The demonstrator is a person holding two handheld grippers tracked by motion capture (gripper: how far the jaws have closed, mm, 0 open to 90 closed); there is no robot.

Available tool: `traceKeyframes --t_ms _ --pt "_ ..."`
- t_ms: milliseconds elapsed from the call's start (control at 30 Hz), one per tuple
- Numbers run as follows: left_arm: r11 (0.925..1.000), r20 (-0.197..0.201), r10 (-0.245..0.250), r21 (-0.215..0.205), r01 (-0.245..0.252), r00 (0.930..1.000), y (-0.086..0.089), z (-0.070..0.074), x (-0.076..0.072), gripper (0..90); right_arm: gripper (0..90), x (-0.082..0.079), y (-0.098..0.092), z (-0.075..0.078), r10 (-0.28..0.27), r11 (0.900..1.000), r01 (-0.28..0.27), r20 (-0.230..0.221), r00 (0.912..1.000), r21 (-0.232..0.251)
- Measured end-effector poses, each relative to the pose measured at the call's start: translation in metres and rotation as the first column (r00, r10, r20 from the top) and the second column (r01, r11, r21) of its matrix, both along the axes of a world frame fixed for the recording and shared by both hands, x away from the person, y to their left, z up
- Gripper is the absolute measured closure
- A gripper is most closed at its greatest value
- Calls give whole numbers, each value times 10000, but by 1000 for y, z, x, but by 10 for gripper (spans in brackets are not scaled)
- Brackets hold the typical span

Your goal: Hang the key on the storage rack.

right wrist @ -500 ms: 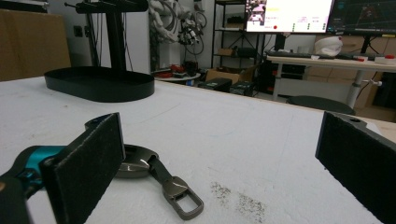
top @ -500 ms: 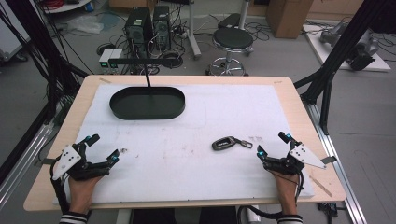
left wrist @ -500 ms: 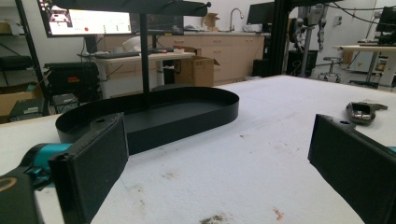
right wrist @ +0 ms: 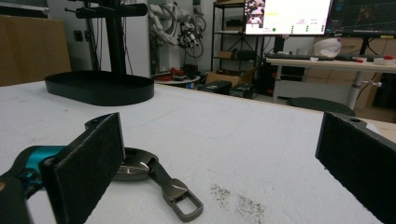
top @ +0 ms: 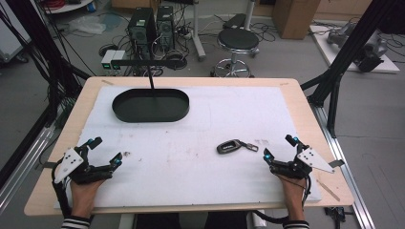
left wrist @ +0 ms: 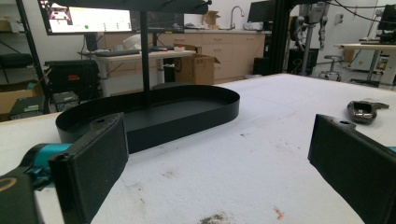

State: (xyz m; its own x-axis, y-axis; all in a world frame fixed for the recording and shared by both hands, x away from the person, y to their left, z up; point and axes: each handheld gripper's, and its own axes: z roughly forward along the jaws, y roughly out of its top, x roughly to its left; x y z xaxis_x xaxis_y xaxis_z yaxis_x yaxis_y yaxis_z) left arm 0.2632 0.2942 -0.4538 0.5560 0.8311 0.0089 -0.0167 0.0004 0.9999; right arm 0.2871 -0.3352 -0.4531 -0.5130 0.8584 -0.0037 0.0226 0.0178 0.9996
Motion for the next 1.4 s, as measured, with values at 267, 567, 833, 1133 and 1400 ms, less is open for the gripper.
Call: traceKeyframes --t_ms 267,567,833,1133,1400 --pt "9999 9 -5 -103 5 10000 0 0 0 55 3 1 0 1 46 10000 -47 -18 10000 -81" --pt "10000 -53 9 -99 -10 10000 1 0 0 55 4 8 4 18 878 9944 -924 -874 9923 -505" --pt "10000 -79 3 -65 -3 10000 1 0 1 55 3 26 6 46 1579 9769 -1771 -1548 9753 -1194" --pt "10000 -131 -4 -51 3 9999 1 0 1 55 3 49 14 76 2038 9344 -2619 -2406 9490 -2414" --pt "10000 -114 -1 -50 1 9999 0 0 1 55 3 70 24 90 2375 8742 -3482 -3276 9145 -3384"
